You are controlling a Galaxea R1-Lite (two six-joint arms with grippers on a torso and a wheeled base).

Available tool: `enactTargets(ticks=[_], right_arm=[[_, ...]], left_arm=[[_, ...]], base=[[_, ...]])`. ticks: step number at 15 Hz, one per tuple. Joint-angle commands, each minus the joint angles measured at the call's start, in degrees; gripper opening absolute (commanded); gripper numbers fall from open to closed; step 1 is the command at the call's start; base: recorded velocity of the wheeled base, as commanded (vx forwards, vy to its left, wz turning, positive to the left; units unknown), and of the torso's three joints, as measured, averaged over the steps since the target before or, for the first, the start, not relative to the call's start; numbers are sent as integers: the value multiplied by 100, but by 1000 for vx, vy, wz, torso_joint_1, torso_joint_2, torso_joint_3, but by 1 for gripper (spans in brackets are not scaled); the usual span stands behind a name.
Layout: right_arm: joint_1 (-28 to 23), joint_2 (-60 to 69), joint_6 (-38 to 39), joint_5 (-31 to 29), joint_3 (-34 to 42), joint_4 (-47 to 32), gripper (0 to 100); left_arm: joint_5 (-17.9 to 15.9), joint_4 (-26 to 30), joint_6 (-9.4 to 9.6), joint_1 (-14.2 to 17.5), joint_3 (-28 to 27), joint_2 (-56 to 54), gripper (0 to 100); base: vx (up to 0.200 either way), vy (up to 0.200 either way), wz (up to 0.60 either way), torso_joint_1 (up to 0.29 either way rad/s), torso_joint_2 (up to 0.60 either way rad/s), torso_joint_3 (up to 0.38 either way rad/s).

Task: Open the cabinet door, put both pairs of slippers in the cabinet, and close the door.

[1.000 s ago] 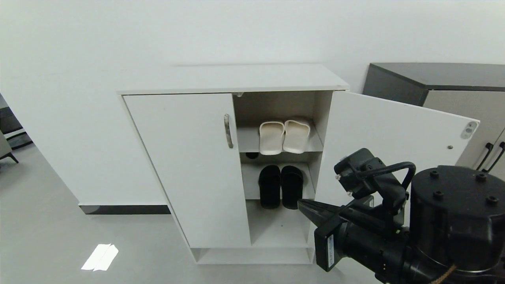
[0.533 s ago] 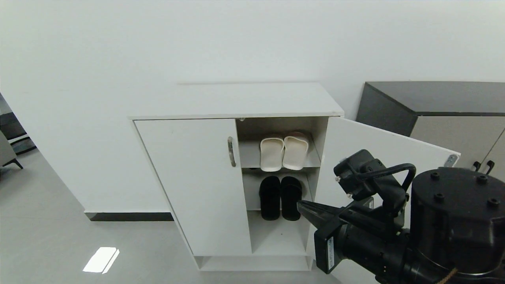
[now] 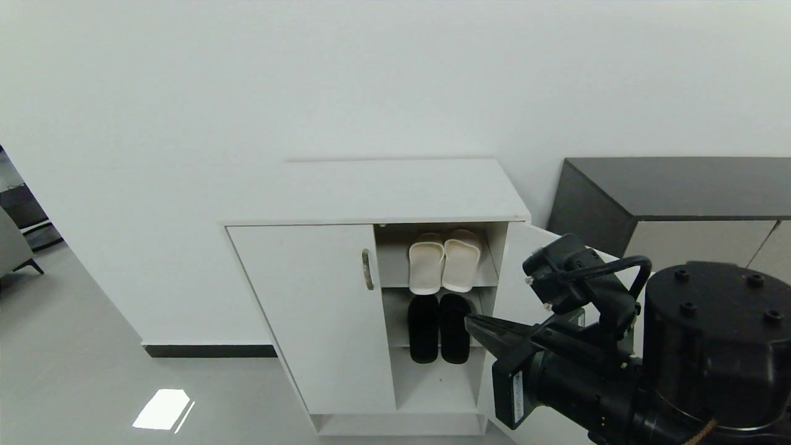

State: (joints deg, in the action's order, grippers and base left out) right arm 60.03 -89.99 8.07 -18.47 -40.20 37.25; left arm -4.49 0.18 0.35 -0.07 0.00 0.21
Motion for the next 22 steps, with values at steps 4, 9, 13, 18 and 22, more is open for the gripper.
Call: enactTargets(ticks=[4, 9, 13, 18, 22], right_arm=[[0, -18, 2, 1, 4, 1, 0], [0, -1, 10, 10, 13, 10, 0], [9, -36, -227, 177, 338, 731, 0], [0, -98, -280, 177, 355, 871, 0], [0, -142, -280, 168, 364, 871, 0]], left_arm=[[9, -1, 0, -1, 0, -3, 0], [0, -1, 0, -1, 0, -3, 0], [0, -1, 9, -1, 0, -3, 0], [0, -1, 17, -1, 0, 6, 0], [0, -1, 17, -1, 0, -3, 0]], base=[[0, 0, 0, 256, -544, -296], [0, 0, 0, 282, -585, -304], [0, 0, 0, 179, -373, -187], [-80, 0, 0, 10, -11, -4], [-200, 0, 0, 6, 1, 1]])
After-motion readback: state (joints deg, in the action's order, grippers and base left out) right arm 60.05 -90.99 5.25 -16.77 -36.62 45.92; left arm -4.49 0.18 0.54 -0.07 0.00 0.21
